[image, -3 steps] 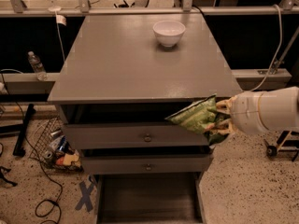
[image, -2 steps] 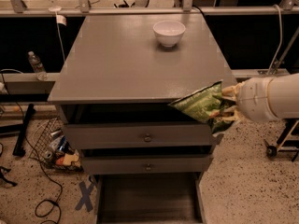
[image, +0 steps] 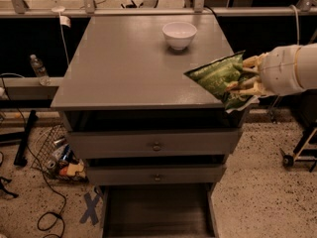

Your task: Pick green jalapeno chip bag from bottom drawer and place on counter

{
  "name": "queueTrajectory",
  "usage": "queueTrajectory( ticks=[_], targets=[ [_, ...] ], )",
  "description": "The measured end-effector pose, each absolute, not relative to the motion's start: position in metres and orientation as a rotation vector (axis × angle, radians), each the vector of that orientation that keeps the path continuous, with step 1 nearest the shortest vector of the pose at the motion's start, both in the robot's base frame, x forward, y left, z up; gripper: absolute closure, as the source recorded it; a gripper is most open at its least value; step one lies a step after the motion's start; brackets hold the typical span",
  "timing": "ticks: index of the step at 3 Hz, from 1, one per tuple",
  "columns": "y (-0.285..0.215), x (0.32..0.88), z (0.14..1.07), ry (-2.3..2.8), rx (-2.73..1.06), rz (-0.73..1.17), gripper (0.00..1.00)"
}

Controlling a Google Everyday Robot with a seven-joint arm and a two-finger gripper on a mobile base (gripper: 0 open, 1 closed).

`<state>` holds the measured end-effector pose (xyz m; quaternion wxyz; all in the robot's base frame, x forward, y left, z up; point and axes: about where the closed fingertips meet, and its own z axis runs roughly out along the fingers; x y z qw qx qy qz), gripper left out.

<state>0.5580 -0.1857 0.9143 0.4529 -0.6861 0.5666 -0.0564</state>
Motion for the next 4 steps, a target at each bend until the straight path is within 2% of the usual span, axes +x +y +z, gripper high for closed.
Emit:
queueTrajectory(
  ticks=[1, 3, 4],
  targets=[
    [-0.177, 0.584, 0.926, 1.396, -1.665, -0.091, 1.00],
    [-0.148, 0.646, 0.916, 1.468, -1.598, 0.142, 1.00],
    [-0.145, 0.675, 0.897, 1.541, -1.518, 0.281, 0.82]
  ],
)
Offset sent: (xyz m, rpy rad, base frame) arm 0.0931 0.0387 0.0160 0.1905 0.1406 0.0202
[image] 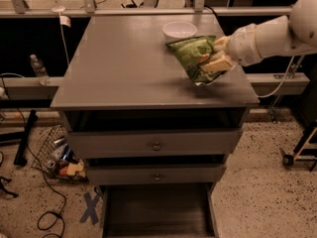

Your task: Pick green jalapeno chip bag from bottom drawer and place on counter

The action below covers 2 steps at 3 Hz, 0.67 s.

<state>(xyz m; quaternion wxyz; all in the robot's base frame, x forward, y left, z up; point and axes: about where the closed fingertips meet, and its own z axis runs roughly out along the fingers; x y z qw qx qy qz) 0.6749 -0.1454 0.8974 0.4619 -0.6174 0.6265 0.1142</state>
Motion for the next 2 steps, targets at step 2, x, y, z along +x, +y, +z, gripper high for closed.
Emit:
queueTrajectory(
  ticks=[2],
  targets=[
    [-0.1416, 0.6782, 0.8954, 1.540, -1.515, 0.291, 0.27]
  ],
)
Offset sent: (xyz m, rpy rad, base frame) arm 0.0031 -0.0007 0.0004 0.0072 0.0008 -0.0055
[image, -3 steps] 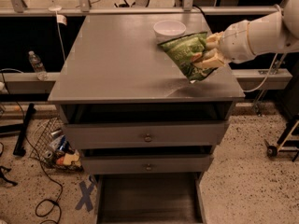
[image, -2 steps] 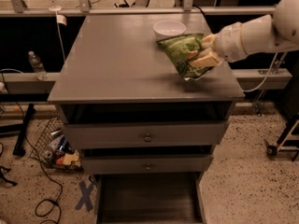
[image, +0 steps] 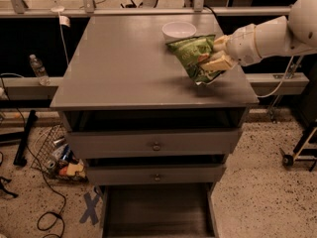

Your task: Pick green jalapeno chip bag from bottom drawer and place on counter

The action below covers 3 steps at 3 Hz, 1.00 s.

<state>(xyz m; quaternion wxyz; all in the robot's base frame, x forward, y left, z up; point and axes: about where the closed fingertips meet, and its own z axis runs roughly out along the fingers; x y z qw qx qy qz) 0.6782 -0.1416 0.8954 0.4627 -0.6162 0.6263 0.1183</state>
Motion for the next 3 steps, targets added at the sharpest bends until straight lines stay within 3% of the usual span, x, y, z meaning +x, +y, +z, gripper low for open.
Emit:
queueTrajectory(
  ticks=[1, 3],
  targets=[
    [-0.1391, 0.6786, 0.8941, 1.538, -1.518, 0.295, 0.05],
    [-0.1372, 0.6788, 0.8930, 1.537, -1.520, 0.299, 0.00]
  ],
)
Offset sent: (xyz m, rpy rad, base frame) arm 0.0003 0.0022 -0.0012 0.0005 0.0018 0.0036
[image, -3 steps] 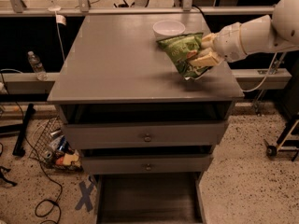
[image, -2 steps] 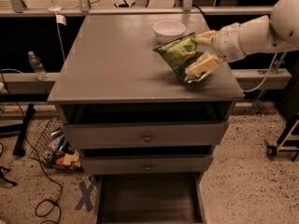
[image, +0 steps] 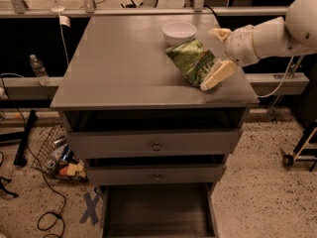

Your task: Pick green jalapeno chip bag from bottom drawer and place on counter

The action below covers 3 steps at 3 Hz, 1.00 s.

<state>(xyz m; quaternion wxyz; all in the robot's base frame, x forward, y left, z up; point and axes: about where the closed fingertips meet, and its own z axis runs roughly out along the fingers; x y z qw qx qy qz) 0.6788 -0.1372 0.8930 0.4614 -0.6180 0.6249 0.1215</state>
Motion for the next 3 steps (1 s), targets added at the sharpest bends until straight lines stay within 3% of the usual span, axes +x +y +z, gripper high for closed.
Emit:
queueTrajectory(
  ticks=[3],
  targets=[
    [-0.236, 0.667, 0.917, 1.690, -1.339, 0.178, 0.00]
  ],
)
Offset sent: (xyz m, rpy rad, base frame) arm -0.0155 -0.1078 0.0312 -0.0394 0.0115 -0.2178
